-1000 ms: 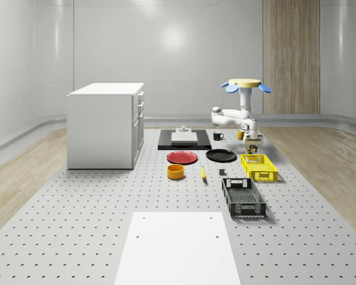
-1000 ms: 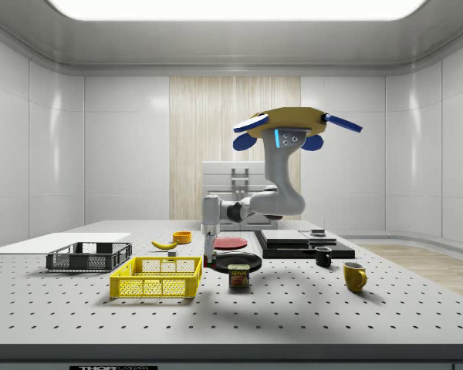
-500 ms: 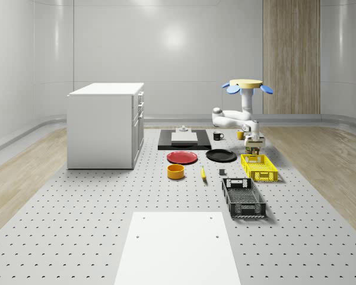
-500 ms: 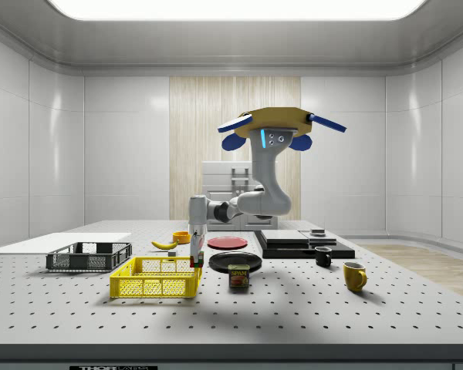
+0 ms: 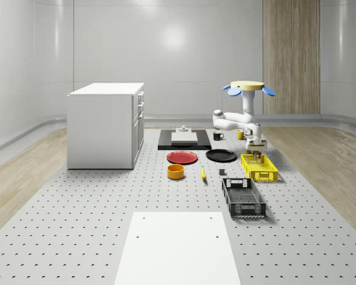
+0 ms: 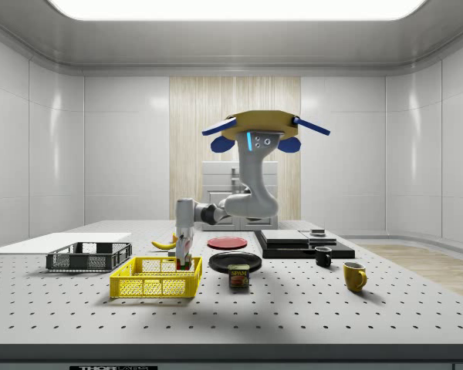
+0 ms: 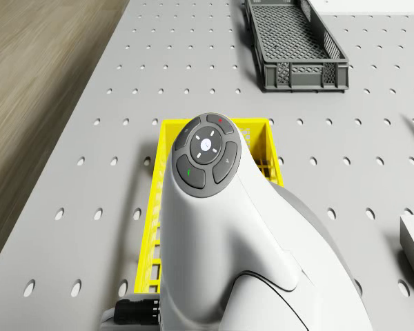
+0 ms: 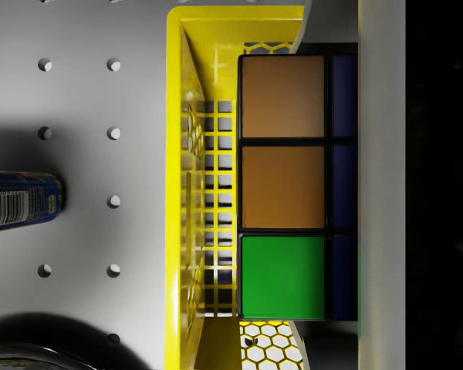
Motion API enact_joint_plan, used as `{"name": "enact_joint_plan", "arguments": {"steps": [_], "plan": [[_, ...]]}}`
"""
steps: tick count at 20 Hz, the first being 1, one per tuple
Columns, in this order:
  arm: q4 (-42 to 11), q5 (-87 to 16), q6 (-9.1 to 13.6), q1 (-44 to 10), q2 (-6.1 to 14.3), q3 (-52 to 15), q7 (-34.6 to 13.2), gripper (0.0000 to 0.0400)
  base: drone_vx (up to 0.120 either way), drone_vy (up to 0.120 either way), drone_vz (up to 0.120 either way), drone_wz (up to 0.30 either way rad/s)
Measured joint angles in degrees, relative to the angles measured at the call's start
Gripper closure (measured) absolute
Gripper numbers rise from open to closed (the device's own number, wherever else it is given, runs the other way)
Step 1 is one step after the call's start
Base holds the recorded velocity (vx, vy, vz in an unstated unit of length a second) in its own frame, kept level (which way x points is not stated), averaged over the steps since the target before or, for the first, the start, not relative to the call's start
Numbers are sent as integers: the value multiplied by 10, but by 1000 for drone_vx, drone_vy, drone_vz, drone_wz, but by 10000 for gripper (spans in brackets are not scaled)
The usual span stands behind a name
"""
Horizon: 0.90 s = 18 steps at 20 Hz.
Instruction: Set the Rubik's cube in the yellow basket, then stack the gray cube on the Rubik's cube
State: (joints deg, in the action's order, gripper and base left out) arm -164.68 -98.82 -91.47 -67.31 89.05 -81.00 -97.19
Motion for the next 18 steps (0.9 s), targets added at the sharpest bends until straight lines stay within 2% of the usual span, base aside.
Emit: {"name": "enact_joint_plan", "arguments": {"steps": [3, 18], "plan": [[0, 1, -1, 0, 1, 0, 0, 75, 120, 0, -13, 0], [18, -83, -35, -13, 6, 89, -1, 75, 0, 0, 0, 0]]}}
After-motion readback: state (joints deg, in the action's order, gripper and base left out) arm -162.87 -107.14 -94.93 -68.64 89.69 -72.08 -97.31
